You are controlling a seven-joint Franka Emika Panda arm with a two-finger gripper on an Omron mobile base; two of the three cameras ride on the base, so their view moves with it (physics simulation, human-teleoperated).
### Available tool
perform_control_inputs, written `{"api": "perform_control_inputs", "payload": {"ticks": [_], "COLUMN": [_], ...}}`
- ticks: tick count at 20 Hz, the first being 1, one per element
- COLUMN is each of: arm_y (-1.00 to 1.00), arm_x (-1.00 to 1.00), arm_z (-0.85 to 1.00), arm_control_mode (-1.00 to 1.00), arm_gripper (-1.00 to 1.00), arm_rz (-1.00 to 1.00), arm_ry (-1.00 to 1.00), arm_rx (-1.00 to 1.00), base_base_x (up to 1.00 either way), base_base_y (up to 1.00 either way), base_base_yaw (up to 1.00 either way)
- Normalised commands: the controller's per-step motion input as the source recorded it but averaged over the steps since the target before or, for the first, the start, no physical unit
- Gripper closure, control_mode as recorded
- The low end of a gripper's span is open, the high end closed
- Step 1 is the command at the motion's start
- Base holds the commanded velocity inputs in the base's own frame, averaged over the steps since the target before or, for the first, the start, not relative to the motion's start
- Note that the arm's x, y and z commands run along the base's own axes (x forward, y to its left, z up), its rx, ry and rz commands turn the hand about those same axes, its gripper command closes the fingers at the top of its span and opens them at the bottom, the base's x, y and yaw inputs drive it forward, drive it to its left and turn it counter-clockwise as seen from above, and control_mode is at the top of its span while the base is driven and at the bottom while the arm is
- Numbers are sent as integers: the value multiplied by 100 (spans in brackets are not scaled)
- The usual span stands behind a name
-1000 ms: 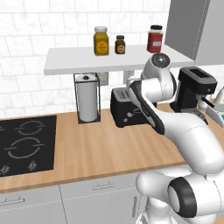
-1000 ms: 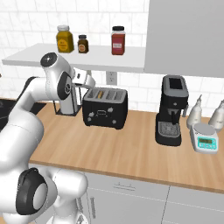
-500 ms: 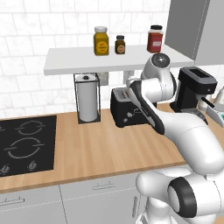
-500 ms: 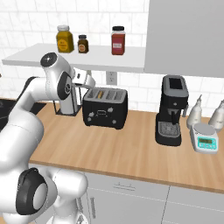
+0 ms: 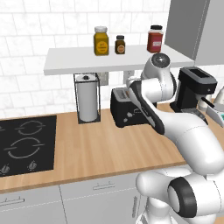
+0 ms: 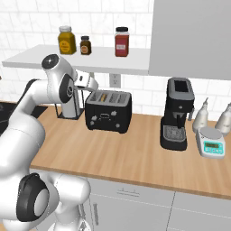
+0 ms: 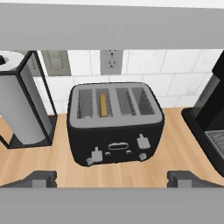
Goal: Start the toaster. Once the lever pops up, take the bread to the plate on the dining counter.
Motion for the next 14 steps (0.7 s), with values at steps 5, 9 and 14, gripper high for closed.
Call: {"api": "perform_control_inputs", "payload": {"ticks": [5,9,14], "arm_y": [0,0,0], "arm_x": [0,0,0], "arm_z": [0,0,0], "arm_control_mode": [-100,-100,-100], "arm_gripper": [-100,-100,-100], "arm_rz": [0,0,0], "arm_ry": [0,0,0], "arm_rx": [0,0,0], "base_base_x": [0,0,0], "base_base_y": [0,0,0], "base_base_yaw": [0,0,0]}}
